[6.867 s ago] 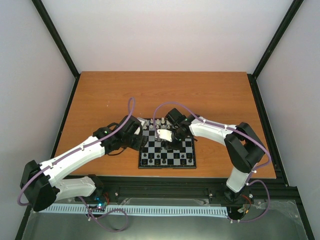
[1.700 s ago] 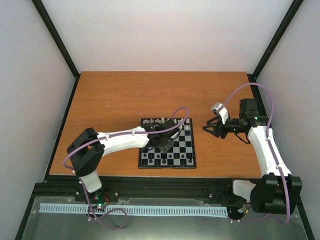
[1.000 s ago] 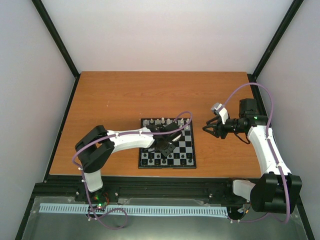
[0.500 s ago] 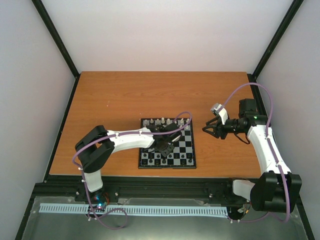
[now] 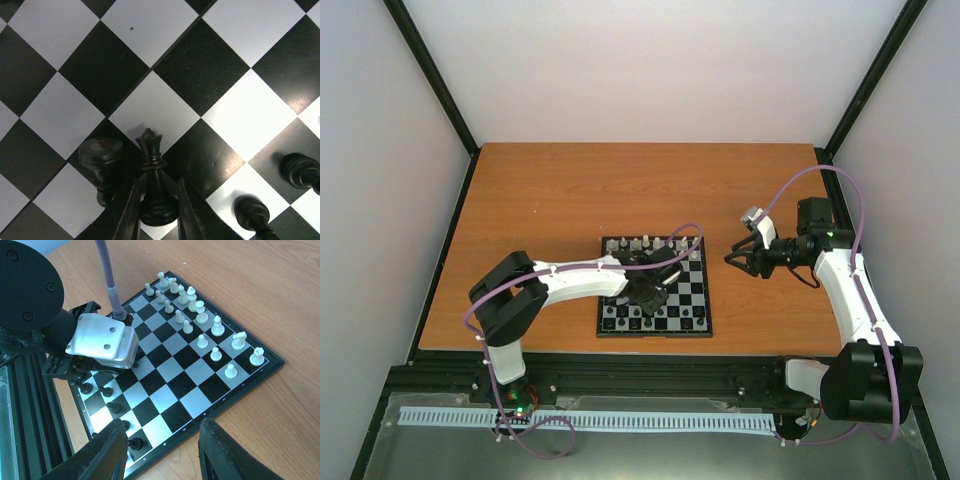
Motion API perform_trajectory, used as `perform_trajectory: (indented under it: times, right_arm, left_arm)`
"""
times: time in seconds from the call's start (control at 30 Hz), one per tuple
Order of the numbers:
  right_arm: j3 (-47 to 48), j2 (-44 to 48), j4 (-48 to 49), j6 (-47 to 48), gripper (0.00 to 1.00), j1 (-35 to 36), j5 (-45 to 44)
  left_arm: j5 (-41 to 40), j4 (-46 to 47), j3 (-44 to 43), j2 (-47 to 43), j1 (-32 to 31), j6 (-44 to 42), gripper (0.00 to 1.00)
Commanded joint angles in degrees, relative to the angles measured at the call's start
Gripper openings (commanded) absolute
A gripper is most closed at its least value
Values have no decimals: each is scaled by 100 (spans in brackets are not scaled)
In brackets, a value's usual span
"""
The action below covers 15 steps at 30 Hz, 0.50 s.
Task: Set up the chess pieces on the board
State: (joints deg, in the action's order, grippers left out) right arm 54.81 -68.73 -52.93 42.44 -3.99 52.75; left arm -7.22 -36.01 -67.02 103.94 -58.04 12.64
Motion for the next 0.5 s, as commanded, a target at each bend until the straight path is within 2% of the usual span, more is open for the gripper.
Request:
perform_trajectory:
  times: [0.0,0.13,0.27,0.37,0.47]
  right_arm:
    - [187,-67,151,-217,39,-49,56]
    - [476,-286,36,-491,40,-45,244]
    - [806,-683,-311,-620,46,84,494]
    - [1053,-1100,-657,-617,48,517,531]
    - [1194,-1427,-805,-738,51,1008,632]
  left_arm:
    - [-106,163,182,-435,-54,-96,14]
    - [44,1148,720,-1140,-58,-315,12]
    - [419,2386,1338,-1954,-58,-519,13]
    - [709,2990,1747,-2419,-54,-655,13]
    - [856,3073,1862,-2631,-57,-796,13]
